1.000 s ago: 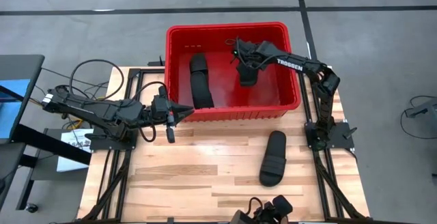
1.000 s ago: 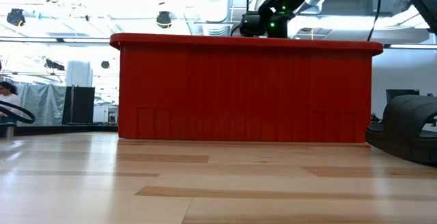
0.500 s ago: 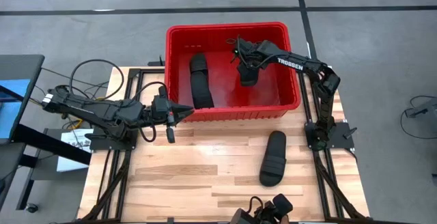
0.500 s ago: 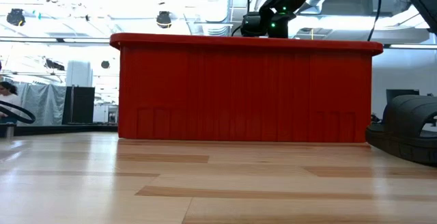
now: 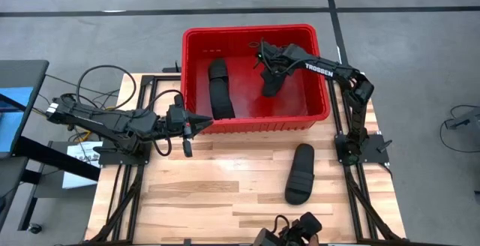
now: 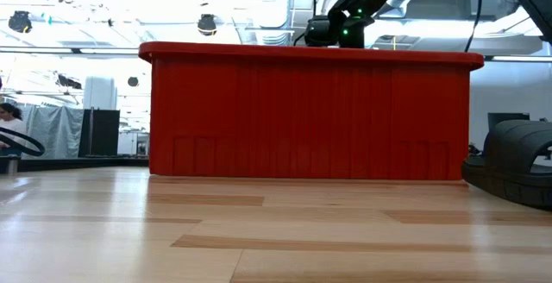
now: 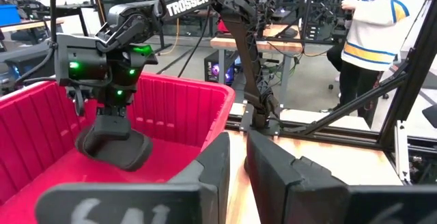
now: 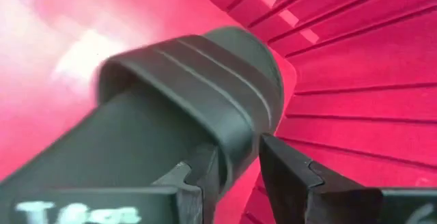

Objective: Pick and place slides into bin
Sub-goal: Put the black slides into the red bin

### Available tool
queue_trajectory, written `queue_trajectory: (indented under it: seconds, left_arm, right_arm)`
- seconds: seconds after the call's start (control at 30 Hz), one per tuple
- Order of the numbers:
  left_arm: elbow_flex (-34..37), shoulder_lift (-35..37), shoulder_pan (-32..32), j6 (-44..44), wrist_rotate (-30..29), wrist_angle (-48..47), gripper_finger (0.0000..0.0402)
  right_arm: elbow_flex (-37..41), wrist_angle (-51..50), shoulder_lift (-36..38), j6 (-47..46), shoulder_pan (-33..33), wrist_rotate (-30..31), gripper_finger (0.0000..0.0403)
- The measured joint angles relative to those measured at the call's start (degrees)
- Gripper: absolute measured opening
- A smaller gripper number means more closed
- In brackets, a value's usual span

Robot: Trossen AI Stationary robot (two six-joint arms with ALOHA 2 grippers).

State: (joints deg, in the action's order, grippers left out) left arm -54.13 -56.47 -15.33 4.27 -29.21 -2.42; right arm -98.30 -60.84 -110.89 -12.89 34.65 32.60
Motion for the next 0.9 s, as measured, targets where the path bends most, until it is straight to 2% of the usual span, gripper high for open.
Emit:
queue_trajectory:
  seconds: [0.47, 0.7, 0.9]
  left_arm:
    - [0.0, 0.0, 0.0, 0.0, 0.0, -0.9, 0.0041]
    - [0.0, 0.0, 0.0, 0.0, 0.1, -0.9, 0.0041]
    - [0.0, 0.0, 0.0, 0.0, 0.3, -1.2, 0.0041]
  right_arm:
    - [0.0, 0.1, 0.0, 2.9, -0.1, -2.2, 0.0095]
    - [0.0, -0.1, 0.0, 4.5, -0.5, -9.8, 0.0095]
    - [0.0, -3.0, 0.0, 9.4, -2.8, -11.6, 0.0095]
